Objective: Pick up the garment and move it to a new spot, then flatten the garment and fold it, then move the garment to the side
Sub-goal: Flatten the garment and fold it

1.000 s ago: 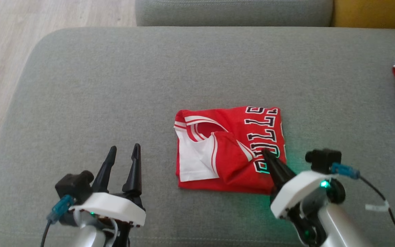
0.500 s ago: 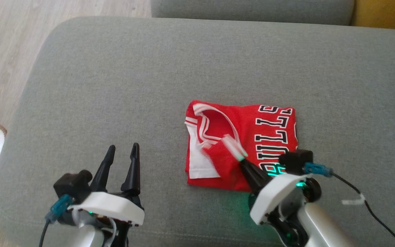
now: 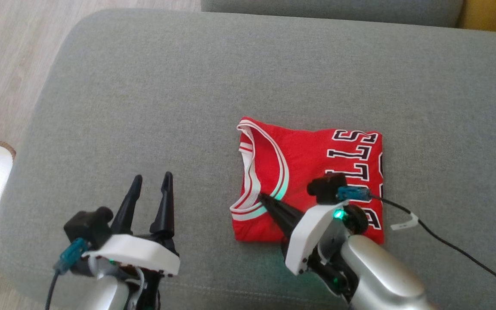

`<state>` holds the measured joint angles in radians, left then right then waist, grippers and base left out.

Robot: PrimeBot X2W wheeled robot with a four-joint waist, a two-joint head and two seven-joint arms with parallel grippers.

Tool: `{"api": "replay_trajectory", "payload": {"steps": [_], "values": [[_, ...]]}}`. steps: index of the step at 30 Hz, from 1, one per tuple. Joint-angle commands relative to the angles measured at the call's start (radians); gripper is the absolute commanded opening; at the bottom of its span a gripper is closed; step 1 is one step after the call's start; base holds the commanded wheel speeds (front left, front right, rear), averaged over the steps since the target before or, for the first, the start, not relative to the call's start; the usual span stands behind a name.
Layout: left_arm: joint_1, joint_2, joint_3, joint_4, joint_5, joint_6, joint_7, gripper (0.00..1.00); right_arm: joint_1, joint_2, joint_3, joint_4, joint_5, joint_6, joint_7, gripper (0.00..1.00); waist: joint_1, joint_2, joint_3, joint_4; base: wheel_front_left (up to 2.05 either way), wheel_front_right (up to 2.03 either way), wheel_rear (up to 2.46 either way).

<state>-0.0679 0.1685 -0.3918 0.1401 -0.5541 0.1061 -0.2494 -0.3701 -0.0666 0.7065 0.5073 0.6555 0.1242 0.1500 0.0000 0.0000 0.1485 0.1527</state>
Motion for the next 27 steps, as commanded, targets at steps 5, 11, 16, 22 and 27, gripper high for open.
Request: {"api": "replay_trajectory", "payload": {"steps": [5,11,16,22,27], "values": [[-0.039,0.008,0.051,-0.027,0.006,0.004,-0.012,1.0,-0.078,0.016,-0.018,-0.013,-0.012,0.007,-0.133,0.0,0.0,0.0,-0.004,-0.016,0.0,0.0,0.0],[-0.056,0.005,0.053,-0.025,0.019,0.0,-0.012,1.0,-0.092,0.016,-0.121,-0.009,-0.059,0.007,-0.259,0.66,0.0,0.0,-0.023,-0.043,0.0,0.0,0.0],[-0.081,-0.004,0.053,-0.022,0.037,-0.002,-0.012,1.0,-0.067,0.016,-0.243,-0.027,-0.101,0.007,-0.348,1.0,0.0,0.0,-0.047,-0.074,0.0,0.0,0.0],[-0.091,-0.033,0.065,-0.021,0.063,0.002,-0.012,1.0,0.023,0.016,-0.416,-0.097,-0.23,0.007,-0.397,1.0,0.0,0.0,-0.081,-0.104,0.0,0.0,0.0],[-0.072,-0.048,0.074,-0.018,0.076,-0.003,-0.012,1.0,0.119,0.016,-0.526,-0.169,-0.333,0.007,-0.406,1.0,0.0,0.0,-0.1,-0.111,0.0,0.0,0.0]]}}
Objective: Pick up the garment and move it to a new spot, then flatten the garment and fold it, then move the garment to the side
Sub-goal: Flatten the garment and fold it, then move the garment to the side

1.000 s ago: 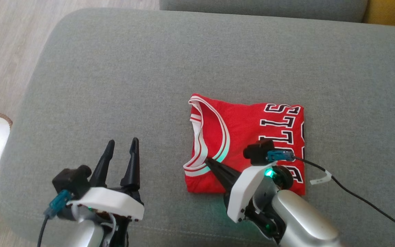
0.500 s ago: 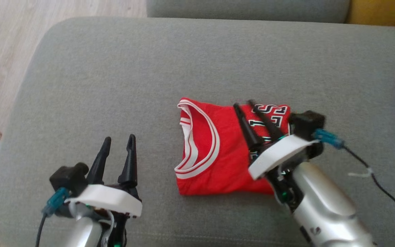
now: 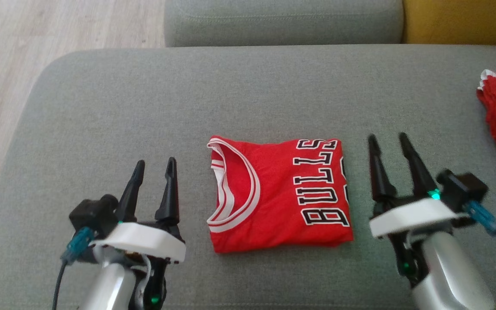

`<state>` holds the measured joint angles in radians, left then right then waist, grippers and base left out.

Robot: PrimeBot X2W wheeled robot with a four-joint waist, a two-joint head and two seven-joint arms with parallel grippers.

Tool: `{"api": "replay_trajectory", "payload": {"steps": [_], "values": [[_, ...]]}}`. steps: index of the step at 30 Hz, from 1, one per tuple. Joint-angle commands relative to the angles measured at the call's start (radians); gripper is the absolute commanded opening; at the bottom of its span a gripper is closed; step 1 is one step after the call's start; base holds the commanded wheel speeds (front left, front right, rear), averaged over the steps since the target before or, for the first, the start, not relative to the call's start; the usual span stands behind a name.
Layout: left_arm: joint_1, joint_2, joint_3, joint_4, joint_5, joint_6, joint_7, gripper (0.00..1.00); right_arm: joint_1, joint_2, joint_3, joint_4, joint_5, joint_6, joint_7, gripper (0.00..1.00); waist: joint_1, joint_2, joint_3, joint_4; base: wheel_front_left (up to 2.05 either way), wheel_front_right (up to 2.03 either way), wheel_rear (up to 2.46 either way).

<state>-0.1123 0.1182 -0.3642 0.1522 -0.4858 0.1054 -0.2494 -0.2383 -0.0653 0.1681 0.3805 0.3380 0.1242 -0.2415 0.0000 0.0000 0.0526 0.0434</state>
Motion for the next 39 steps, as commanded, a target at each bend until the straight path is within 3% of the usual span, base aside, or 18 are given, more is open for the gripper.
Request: {"api": "replay_trajectory", "payload": {"steps": [1,15,39], "values": [[-0.021,0.0,0.049,-0.028,0.011,-0.003,-0.012,1.0,0.006,0.015,-0.007,-0.057,-0.033,0.007,-0.016,1.0,0.0,0.0,-0.008,-0.003,0.0,0.0,0.0],[0.059,-0.007,0.087,0.0,0.057,-0.02,-0.012,1.0,0.159,0.015,-0.115,-0.121,-0.112,0.007,-0.019,1.0,0.0,0.0,-0.036,-0.001,0.0,0.0,0.0],[0.082,-0.025,0.108,0.017,0.081,-0.044,-0.012,1.0,0.181,0.015,-0.105,-0.116,-0.116,0.007,0.003,1.0,0.0,0.0,-0.053,0.002,0.0,0.0,0.0]]}}
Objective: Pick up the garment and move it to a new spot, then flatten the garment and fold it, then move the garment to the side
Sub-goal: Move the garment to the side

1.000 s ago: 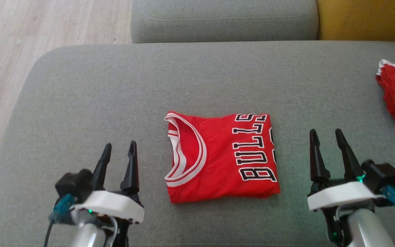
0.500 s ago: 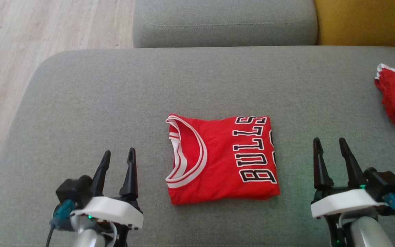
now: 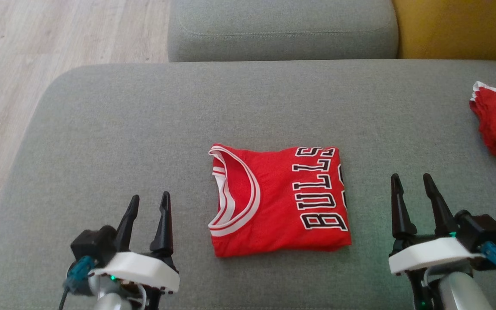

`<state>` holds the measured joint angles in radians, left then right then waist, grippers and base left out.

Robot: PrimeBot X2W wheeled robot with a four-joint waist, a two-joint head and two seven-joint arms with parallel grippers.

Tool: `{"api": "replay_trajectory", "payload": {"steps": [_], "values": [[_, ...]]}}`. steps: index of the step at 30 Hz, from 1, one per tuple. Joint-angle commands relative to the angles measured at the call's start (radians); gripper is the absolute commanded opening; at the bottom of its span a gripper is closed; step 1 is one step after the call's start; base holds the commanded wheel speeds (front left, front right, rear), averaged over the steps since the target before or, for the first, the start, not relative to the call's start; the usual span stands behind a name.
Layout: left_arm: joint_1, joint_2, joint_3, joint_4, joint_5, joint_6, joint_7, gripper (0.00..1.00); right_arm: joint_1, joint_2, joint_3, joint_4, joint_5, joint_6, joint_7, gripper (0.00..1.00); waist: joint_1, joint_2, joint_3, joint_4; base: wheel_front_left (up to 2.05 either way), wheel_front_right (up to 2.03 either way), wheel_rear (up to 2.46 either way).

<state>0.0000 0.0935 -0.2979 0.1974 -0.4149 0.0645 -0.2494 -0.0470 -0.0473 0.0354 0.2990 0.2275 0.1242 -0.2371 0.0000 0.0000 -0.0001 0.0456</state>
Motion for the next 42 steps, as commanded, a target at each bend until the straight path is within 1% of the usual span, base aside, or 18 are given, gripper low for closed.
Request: {"api": "replay_trajectory", "payload": {"steps": [1,7,11,14,18,21,26,29,32,39,40,41,42], "values": [[-0.03,-0.001,0.042,-0.028,0.01,-0.003,-0.012,1.0,-0.01,-0.003,0.029,-0.034,-0.007,0.007,0.0,1.0,0.0,0.0,0.0,0.0,0.0,0.0,0.0],[-0.032,-0.005,0.043,-0.028,0.014,-0.004,-0.012,1.0,-0.019,-0.003,0.027,-0.033,-0.01,0.007,0.035,1.0,0.0,0.0,0.008,0.006,0.0,0.0,0.0],[-0.038,-0.008,0.045,-0.033,0.016,-0.005,-0.012,1.0,-0.056,-0.003,0.019,-0.041,0.005,0.007,0.116,1.0,0.0,0.0,0.024,0.013,0.0,0.0,0.0],[-0.047,-0.011,0.049,-0.036,0.018,-0.006,-0.012,1.0,-0.095,-0.003,0.009,-0.057,-0.005,0.007,0.216,1.0,0.0,0.0,0.041,0.02,0.0,0.0,0.0],[-0.059,-0.017,0.052,-0.042,0.021,-0.008,-0.012,1.0,-0.147,-0.004,0.014,-0.065,0.004,0.007,0.387,1.0,0.0,0.0,0.07,0.037,0.0,0.0,0.0],[-0.066,-0.023,0.053,-0.047,0.022,-0.012,-0.012,1.0,-0.176,-0.025,0.029,-0.062,0.031,0.007,0.497,1.0,0.0,0.0,0.093,0.054,0.0,0.0,0.0],[-0.076,-0.032,0.056,-0.052,0.025,-0.018,-0.012,1.0,-0.194,-0.064,0.047,-0.034,0.095,0.007,0.63,1.0,0.0,0.0,0.131,0.087,0.0,0.0,0.0],[-0.083,-0.036,0.059,-0.053,0.026,-0.02,-0.012,1.0,-0.2,-0.087,0.053,-0.013,0.123,0.007,0.68,1.0,0.0,0.0,0.151,0.106,0.0,0.0,0.0],[-0.089,-0.039,0.062,-0.051,0.027,-0.022,-0.012,1.0,-0.21,-0.097,0.056,0.008,0.162,0.007,0.716,1.0,0.0,0.0,0.165,0.121,0.0,0.0,0.0],[-0.1,-0.042,0.068,-0.045,0.029,-0.028,-0.012,1.0,-0.235,-0.097,0.08,0.055,0.226,0.007,0.77,1.0,0.0,0.0,0.178,0.138,0.0,0.0,0.0],[-0.101,-0.042,0.068,-0.044,0.029,-0.028,-0.012,1.0,-0.24,-0.099,0.088,0.063,0.232,0.007,0.777,0.87,0.0,0.0,0.179,0.139,0.0,0.0,0.0],[-0.103,-0.042,0.069,-0.042,0.03,-0.028,-0.012,1.0,-0.246,-0.1,0.097,0.072,0.238,0.007,0.783,0.58,0.0,0.0,0.179,0.14,0.0,0.0,0.0],[-0.104,-0.042,0.069,-0.041,0.031,-0.028,-0.012,1.0,-0.251,-0.1,0.105,0.08,0.246,0.007,0.787,0.43,0.0,0.0,0.179,0.14,0.0,0.0,0.0]]}}
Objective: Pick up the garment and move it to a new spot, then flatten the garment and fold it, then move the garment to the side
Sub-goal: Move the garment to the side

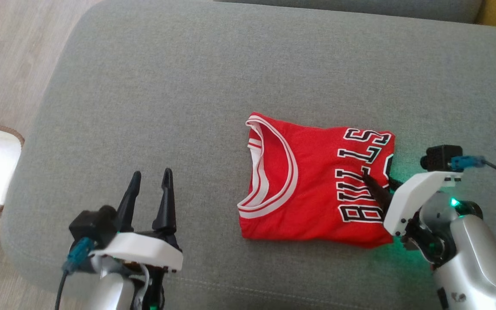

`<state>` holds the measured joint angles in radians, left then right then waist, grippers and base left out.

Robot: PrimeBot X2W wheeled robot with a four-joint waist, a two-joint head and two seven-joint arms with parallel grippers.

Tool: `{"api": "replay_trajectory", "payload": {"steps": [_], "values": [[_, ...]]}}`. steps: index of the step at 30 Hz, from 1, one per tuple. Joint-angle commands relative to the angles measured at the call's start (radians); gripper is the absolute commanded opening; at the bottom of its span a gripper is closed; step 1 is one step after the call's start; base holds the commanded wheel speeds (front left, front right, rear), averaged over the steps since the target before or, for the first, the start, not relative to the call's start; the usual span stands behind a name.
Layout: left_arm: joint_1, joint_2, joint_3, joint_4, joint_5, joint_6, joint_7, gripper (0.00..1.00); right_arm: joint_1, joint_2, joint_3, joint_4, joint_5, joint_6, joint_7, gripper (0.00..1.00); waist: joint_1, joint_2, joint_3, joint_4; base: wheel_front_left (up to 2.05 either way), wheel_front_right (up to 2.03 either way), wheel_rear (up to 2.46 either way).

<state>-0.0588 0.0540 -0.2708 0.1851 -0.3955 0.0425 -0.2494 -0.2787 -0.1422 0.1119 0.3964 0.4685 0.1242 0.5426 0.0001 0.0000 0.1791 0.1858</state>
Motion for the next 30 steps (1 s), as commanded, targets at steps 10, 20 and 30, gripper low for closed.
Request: {"api": "replay_trajectory", "payload": {"steps": [10,20,30], "values": [[-0.048,-0.004,0.049,-0.036,0.021,-0.005,-0.012,1.0,-0.093,-0.05,0.027,0.009,-0.025,0.007,-0.12,0.0,-0.0001,0.0,0.004,-0.061,0.0,0.0,0.0],[-0.077,-0.004,0.039,-0.057,0.041,-0.013,-0.012,1.0,-0.129,-0.126,-0.049,-0.103,-0.066,0.007,-0.139,0.0,-0.0001,0.0,0.068,-0.27,0.0,0.0,0.0],[-0.138,-0.001,0.026,-0.054,0.076,-0.03,-0.012,1.0,-0.163,-0.111,-0.08,-0.168,-0.083,0.007,-0.133,0.0,-0.0001,0.0,0.158,-0.455,0.0,0.0,0.0]]}}
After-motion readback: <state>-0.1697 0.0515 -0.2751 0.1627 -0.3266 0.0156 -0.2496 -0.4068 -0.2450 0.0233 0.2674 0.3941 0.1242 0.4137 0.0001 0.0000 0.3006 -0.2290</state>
